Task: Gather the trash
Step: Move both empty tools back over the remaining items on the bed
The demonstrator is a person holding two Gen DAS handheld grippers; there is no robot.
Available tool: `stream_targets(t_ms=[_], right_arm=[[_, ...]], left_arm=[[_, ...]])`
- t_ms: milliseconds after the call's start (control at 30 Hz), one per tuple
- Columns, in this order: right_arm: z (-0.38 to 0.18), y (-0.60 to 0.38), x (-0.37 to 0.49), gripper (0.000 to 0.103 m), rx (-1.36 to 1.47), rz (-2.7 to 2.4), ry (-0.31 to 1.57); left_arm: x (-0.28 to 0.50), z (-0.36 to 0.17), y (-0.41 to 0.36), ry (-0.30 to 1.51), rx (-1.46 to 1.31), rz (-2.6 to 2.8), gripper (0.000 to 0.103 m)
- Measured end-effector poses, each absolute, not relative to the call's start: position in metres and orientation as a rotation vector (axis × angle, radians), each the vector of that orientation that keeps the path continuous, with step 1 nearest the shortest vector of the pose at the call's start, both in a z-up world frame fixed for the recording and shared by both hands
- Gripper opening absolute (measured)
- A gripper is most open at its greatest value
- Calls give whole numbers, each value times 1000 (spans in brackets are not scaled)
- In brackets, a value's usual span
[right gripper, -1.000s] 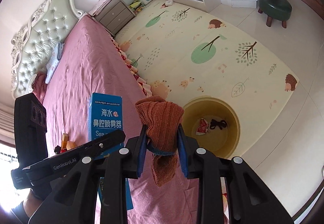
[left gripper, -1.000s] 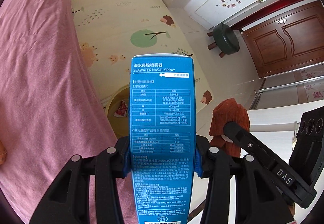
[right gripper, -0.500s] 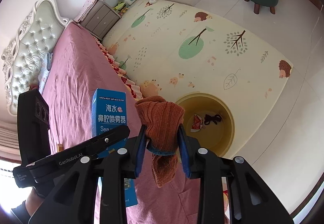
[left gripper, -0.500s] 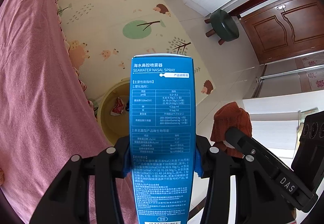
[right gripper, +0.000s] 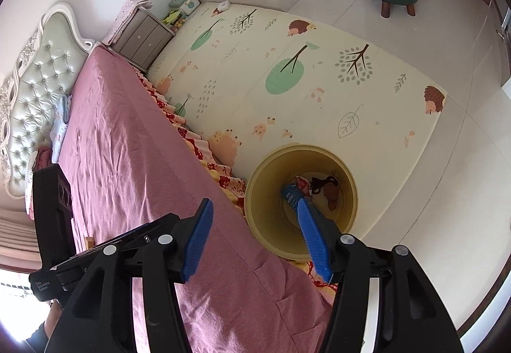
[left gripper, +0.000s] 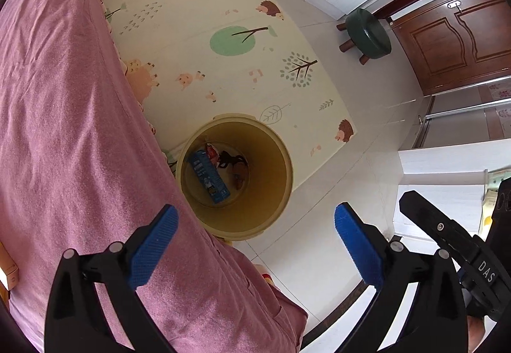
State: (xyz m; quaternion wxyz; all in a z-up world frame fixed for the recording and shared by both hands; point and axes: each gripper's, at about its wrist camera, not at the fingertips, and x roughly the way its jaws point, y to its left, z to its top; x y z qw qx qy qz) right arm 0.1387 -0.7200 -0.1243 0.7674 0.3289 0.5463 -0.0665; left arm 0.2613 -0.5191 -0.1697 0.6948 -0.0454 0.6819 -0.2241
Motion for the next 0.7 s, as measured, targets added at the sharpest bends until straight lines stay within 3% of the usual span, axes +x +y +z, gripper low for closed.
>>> stream_targets(t_ms=[400, 700], right_arm=[[-100, -671, 150, 55, 654, -46, 1185], [-82, -585, 165, 55, 571, 117, 1204]], left_arm=[[245, -137, -459, 1462, -194, -452, 98], [214, -113, -360, 1406, -262, -322, 98]])
